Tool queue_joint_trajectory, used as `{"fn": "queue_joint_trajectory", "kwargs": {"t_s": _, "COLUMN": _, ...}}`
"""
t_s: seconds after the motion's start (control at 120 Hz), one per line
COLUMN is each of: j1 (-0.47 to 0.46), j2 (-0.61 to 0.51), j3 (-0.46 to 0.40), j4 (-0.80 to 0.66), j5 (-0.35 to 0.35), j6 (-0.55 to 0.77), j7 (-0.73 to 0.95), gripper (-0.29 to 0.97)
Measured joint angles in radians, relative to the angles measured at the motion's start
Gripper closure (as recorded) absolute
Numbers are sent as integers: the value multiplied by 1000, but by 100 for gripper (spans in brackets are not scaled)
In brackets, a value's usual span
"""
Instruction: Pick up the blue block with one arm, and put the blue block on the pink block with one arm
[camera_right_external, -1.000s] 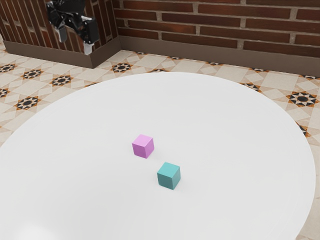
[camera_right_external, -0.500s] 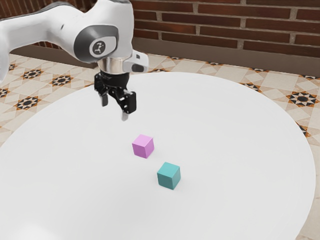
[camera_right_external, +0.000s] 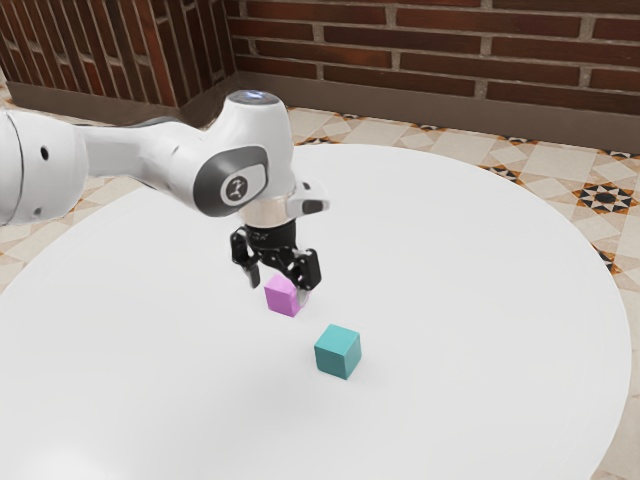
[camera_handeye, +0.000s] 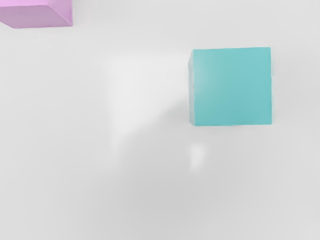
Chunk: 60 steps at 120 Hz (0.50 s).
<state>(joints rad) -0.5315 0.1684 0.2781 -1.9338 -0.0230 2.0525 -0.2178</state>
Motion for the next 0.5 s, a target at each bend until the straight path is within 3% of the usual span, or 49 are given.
{"fn": "queue_joint_trajectory", "kwargs": {"t_s": 0.208, "j1": 0, "j2": 132, "j3": -6, "j4": 21, "j5": -31, "j6": 117, "j7": -39, "gripper": 0}}
{"fn": "queue_joint_trajectory", "kwargs": {"t_s": 0.5, "j1": -39, "j2": 183, "j3": -7, "j4": 9, "j5": -90, "j6": 209, "j7": -69, "gripper": 0}}
